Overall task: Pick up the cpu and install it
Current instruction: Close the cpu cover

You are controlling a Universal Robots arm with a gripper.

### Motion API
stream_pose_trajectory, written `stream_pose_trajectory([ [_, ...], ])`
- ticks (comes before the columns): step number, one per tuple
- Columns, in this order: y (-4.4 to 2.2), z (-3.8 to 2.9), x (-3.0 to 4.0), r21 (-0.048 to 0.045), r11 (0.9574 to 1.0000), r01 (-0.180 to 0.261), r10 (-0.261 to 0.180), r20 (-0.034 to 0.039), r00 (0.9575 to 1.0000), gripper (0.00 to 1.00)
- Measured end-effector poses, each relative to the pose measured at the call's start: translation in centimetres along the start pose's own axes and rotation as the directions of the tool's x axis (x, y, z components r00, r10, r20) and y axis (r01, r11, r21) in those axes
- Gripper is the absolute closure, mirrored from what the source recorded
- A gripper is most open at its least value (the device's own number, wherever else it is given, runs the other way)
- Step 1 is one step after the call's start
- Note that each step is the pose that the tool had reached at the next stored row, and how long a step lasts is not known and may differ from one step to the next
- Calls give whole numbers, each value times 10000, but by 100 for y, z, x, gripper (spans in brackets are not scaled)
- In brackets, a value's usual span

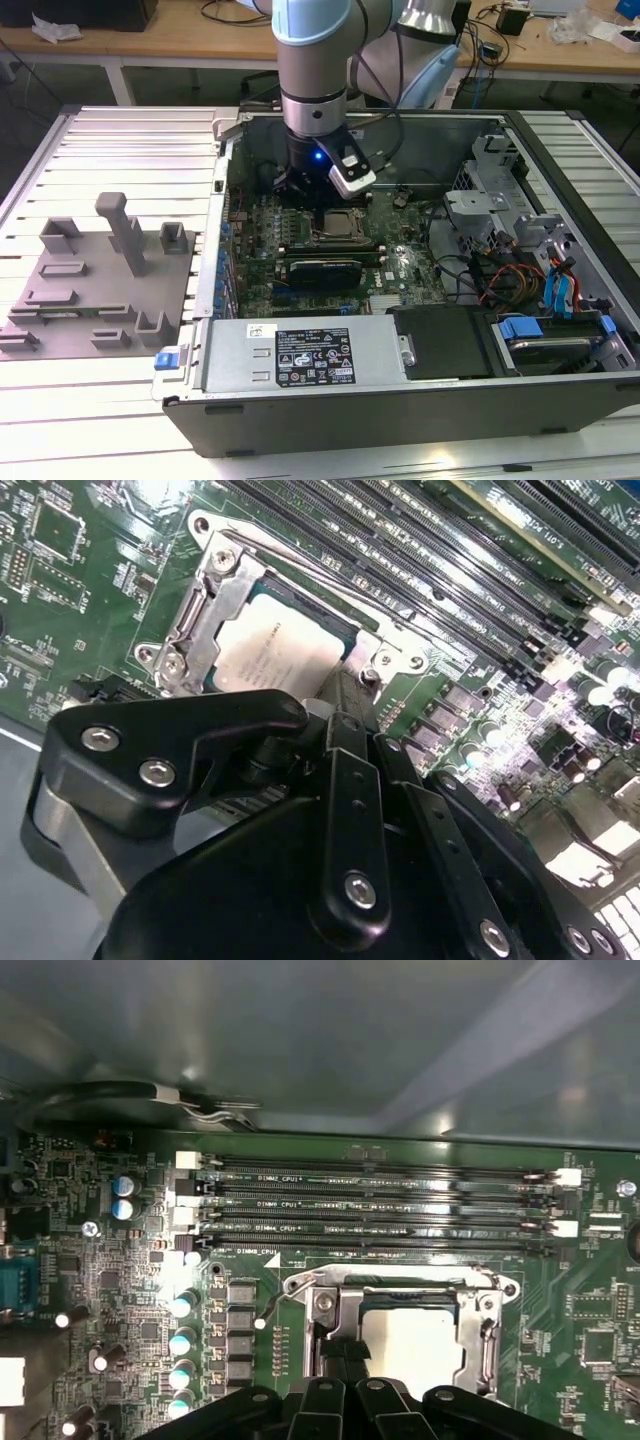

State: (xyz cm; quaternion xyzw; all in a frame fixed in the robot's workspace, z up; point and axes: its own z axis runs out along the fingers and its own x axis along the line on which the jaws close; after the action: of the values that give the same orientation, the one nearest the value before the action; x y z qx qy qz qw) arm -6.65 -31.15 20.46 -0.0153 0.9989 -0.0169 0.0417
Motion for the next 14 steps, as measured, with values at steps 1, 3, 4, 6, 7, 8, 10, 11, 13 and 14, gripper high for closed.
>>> stream_pose_trajectory([
  [1,0,3,3,1,10000,-1,1,-1,10000,89],
  [3,-3,6,9,0,10000,1,-1,0,10000,89],
  [4,-10,7,15,0,10000,2,-2,0,10000,89],
  [6,-23,11,21,1,10000,1,-1,-2,10000,89],
  [7,-29,14,23,2,10000,0,0,-2,10000,89],
  [8,-34,16,23,2,10000,0,0,-2,10000,89],
  [10,-47,20,25,2,10000,1,-1,-2,10000,89],
  [11,-52,21,25,2,10000,0,0,-2,10000,89],
  [13,-55,21,26,3,10000,-1,1,-1,10000,89],
  [14,-55,21,26,1,10000,0,0,-1,10000,89],
])
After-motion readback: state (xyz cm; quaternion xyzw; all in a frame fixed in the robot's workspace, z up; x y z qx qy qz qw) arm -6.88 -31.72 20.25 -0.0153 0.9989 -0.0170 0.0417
